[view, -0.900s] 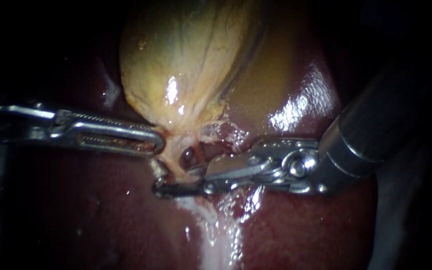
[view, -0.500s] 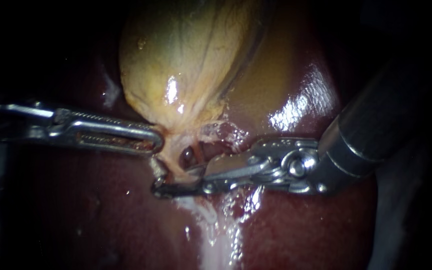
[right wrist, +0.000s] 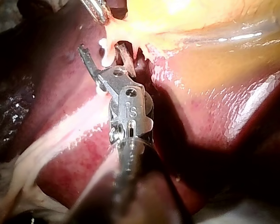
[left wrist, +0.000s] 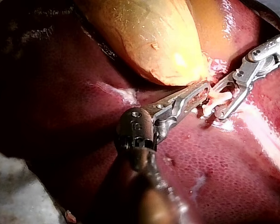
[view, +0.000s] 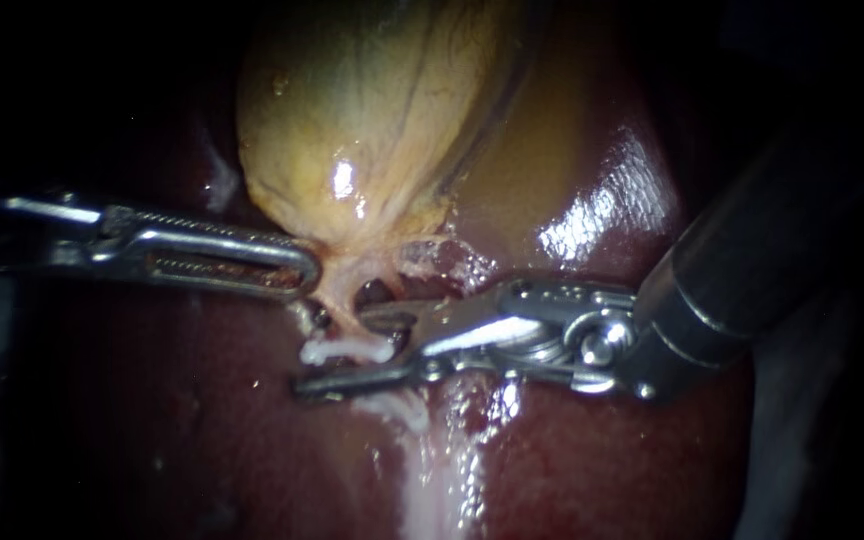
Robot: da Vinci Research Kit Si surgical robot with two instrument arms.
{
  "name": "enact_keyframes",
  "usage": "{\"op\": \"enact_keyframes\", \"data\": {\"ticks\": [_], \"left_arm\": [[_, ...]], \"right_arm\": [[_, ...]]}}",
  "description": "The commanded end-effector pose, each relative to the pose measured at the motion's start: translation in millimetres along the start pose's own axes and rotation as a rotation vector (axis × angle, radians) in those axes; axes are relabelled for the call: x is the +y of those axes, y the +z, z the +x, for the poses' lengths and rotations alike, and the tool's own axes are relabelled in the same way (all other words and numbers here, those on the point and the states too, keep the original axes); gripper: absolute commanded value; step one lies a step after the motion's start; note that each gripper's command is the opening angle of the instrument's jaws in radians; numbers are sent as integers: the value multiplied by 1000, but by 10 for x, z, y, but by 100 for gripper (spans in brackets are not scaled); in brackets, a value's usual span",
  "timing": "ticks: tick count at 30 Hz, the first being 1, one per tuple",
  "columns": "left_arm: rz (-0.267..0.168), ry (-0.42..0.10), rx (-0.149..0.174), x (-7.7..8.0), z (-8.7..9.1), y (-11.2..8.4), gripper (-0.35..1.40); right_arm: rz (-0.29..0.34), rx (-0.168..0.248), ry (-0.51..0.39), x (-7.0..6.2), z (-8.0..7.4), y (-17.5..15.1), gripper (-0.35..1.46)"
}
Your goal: Going back third clip left tube
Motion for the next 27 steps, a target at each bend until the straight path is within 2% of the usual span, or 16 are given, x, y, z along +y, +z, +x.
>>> {"op": "enact_keyframes", "data": {"ticks": [1,10,20,27], "left_arm": [[0,0,0,0,0,0,-35],[-1,1,-1,-1,0,-1,-35],[-1,1,-1,-2,0,0,-35],[-1,1,0,-2,0,0,-35]], "right_arm": [[2,-1,-10,-1,-1,-4,49],[28,-8,-102,-9,4,-60,49],[44,-10,-195,-13,24,-135,50],[52,-11,-222,-12,32,-162,50]]}}
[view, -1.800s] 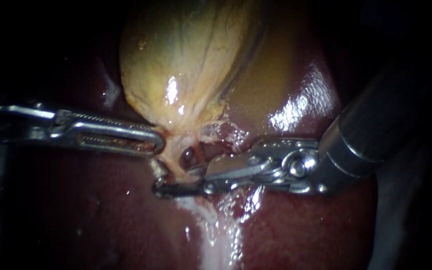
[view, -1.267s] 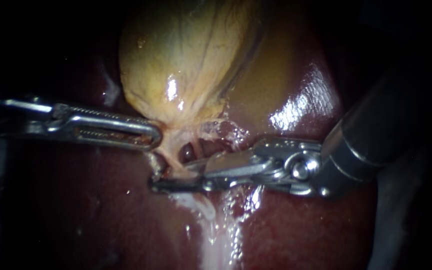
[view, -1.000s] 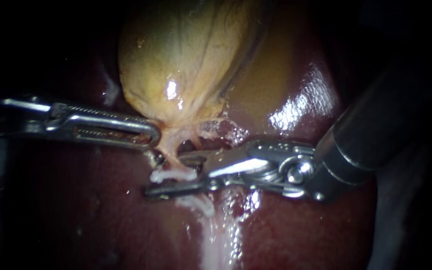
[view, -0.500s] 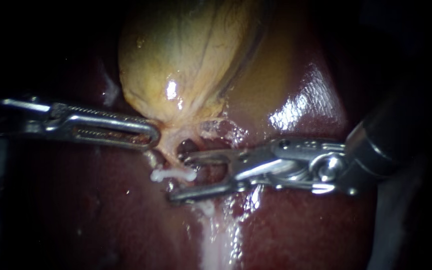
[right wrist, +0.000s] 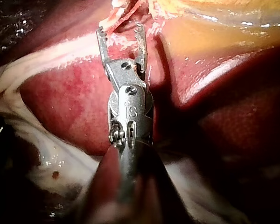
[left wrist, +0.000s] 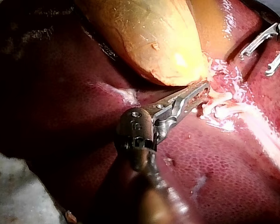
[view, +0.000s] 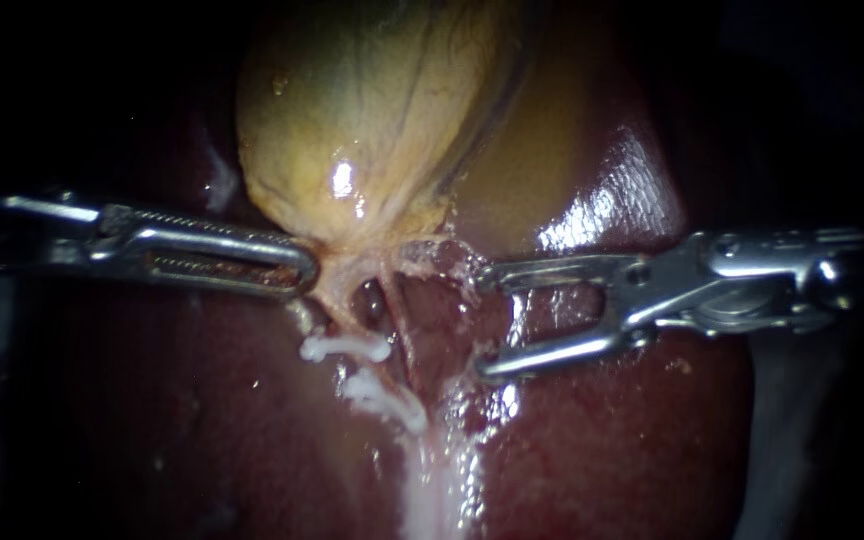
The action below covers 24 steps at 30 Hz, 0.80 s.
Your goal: Going back third clip left tube
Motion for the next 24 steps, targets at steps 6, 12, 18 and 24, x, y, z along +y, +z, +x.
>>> {"op": "enact_keyframes", "data": {"ticks": [6,12,18,24], "left_arm": [[1,0,0,-1,0,2,-35],[4,0,2,-2,1,8,-35],[11,2,6,-9,0,25,-35],[18,4,9,-18,-1,43,-35]], "right_arm": [[3,-1,-7,-1,0,-7,50],[6,-1,-8,-2,-1,-11,50],[7,-1,-8,-3,-2,-13,50],[8,-1,-9,-4,-1,-13,50]]}}
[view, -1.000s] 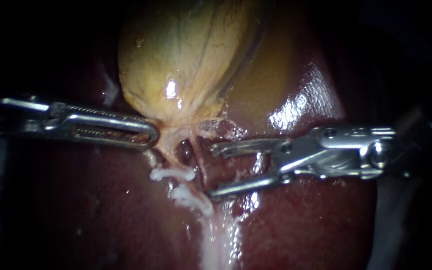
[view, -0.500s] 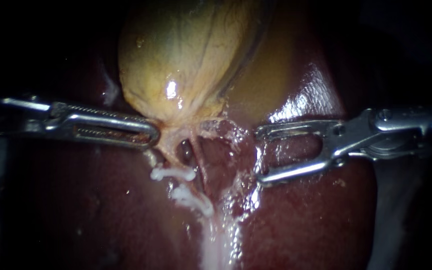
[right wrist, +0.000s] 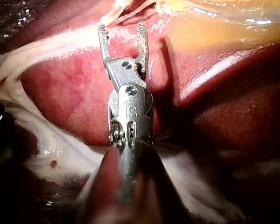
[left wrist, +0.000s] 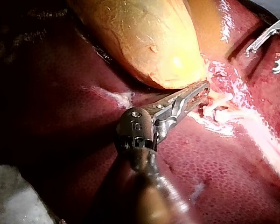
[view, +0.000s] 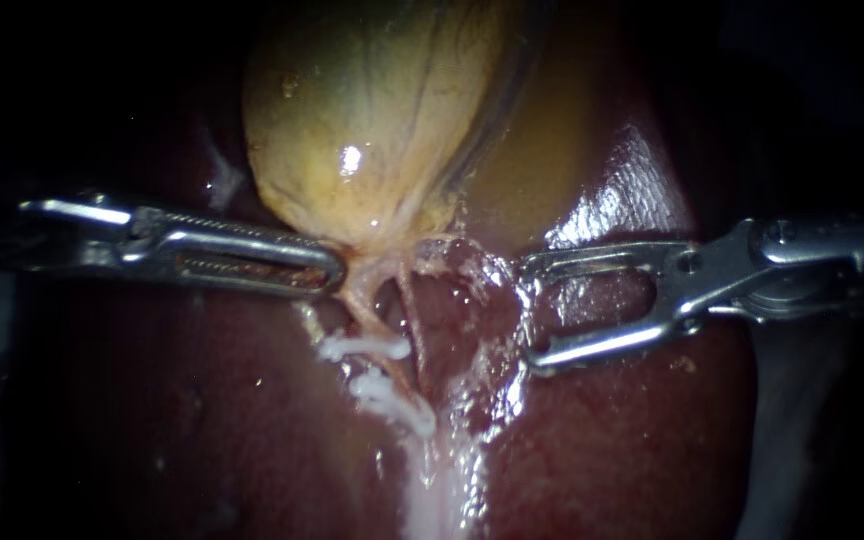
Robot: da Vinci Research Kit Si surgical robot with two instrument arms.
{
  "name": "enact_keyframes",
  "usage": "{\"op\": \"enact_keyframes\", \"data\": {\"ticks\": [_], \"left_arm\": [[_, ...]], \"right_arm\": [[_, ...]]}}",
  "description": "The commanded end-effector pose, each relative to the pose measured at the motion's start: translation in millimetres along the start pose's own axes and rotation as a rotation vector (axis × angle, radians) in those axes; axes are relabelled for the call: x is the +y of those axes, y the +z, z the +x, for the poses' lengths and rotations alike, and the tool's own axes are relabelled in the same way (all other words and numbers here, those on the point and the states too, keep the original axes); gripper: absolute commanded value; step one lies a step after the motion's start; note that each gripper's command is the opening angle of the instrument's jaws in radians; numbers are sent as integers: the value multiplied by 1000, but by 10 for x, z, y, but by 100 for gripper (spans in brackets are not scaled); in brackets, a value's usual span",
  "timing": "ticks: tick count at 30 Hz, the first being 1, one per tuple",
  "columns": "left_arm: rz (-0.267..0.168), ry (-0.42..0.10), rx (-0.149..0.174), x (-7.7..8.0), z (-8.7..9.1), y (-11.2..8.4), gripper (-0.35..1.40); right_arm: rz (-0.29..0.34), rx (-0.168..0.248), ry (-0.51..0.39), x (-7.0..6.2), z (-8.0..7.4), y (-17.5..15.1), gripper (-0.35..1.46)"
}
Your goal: Going back third clip left tube
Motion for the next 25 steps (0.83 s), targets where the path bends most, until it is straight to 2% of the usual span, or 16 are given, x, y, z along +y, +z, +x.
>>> {"op": "enact_keyframes", "data": {"ticks": [1,7,25], "left_arm": [[-2,1,-2,-1,-1,3,-35],[-6,4,-12,-2,-5,21,-35],[-8,4,-13,-3,-4,23,-35]], "right_arm": [[0,0,0,-1,0,0,50],[0,0,0,-1,0,0,50],[0,-3,2,-2,3,0,50]]}}
